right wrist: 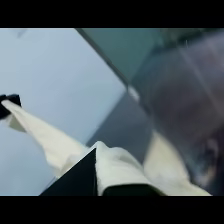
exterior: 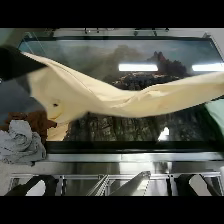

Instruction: Fold the shirts.

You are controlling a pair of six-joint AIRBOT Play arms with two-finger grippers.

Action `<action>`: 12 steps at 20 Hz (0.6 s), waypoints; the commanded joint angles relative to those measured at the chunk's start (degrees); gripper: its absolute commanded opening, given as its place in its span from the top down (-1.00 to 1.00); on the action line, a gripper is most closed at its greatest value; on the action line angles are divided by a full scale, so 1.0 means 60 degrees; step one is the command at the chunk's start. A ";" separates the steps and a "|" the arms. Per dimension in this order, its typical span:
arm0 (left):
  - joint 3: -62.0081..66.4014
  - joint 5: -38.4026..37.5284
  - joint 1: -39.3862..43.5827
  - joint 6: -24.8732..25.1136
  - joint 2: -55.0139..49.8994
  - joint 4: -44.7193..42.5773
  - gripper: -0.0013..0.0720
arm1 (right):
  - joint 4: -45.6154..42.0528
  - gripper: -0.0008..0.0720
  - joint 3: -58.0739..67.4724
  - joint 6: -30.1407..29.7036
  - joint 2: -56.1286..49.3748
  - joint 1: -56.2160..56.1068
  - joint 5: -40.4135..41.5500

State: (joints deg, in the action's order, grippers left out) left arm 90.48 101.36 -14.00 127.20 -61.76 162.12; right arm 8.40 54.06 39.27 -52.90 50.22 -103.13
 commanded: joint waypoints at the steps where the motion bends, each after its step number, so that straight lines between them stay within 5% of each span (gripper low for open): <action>1: 0.1912 0.0346 -0.1606 0.0233 0.1453 0.0495 0.91 | 0.4841 0.92 0.0084 -0.1060 0.2728 0.1257 0.1169; 6: 0.2430 0.0353 -0.3785 0.0219 0.1796 0.0528 0.91 | 0.3428 0.92 0.1209 -0.1231 0.2860 0.0943 0.2488; 12: -0.0193 0.0011 -0.2331 0.0474 -0.0616 0.0397 0.90 | -0.1803 0.93 0.0816 -0.1271 0.1545 -0.2178 0.6167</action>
State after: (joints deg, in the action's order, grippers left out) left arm 95.42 102.67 -31.22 128.53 -59.00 165.25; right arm 12.75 60.14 32.03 -39.38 46.02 -78.65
